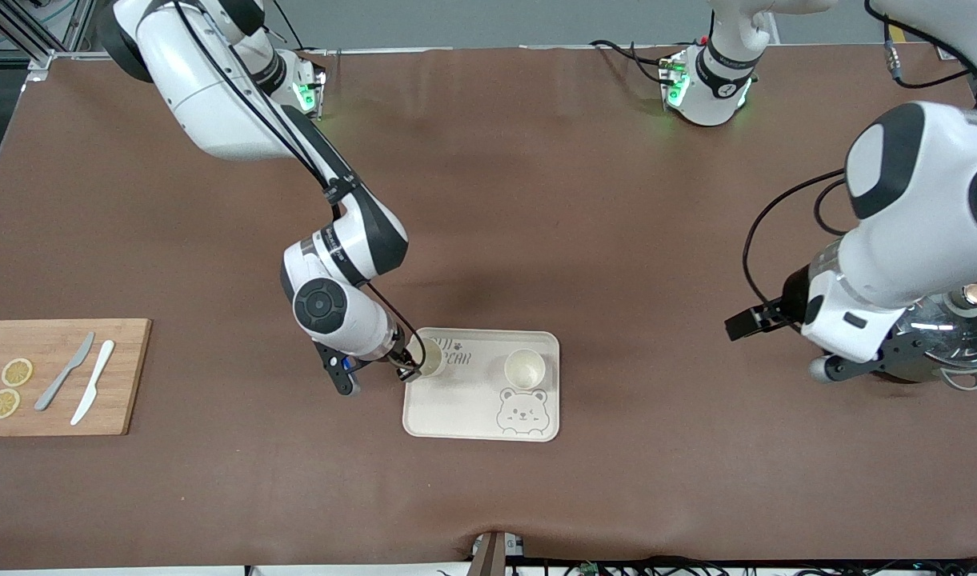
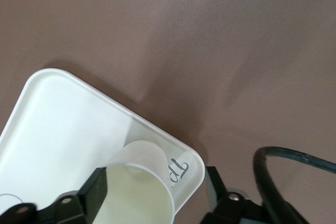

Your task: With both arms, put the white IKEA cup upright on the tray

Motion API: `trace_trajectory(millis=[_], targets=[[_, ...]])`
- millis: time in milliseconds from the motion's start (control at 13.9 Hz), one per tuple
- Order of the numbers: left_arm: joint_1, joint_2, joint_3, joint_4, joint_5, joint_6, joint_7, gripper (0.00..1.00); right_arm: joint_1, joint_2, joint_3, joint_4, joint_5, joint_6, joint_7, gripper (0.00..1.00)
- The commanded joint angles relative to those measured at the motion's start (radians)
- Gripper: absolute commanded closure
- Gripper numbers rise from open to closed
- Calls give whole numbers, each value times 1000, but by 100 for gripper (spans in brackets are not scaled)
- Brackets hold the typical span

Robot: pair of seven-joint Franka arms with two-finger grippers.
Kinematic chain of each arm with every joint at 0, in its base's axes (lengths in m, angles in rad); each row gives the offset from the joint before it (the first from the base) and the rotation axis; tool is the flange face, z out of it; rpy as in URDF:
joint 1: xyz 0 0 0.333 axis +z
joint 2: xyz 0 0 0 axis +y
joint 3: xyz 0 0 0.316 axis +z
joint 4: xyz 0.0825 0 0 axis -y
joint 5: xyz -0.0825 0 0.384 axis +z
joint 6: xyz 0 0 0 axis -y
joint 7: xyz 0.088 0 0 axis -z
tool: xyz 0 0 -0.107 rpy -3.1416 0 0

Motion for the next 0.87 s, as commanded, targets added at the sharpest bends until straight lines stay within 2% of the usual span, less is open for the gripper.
trace_trajectory(millis=[0, 505, 793], targets=[[10, -71, 3, -35, 64, -61, 57, 0, -47, -19, 48, 69, -19, -150, 6, 0], [93, -143, 2, -38, 67, -228, 152, 0, -159, -184, 45, 87, 13, -428, -6, 0], [130, -212, 2, -35, 72, -290, 199, 0, -217, -276, 39, 74, 11, -534, -124, 0]])
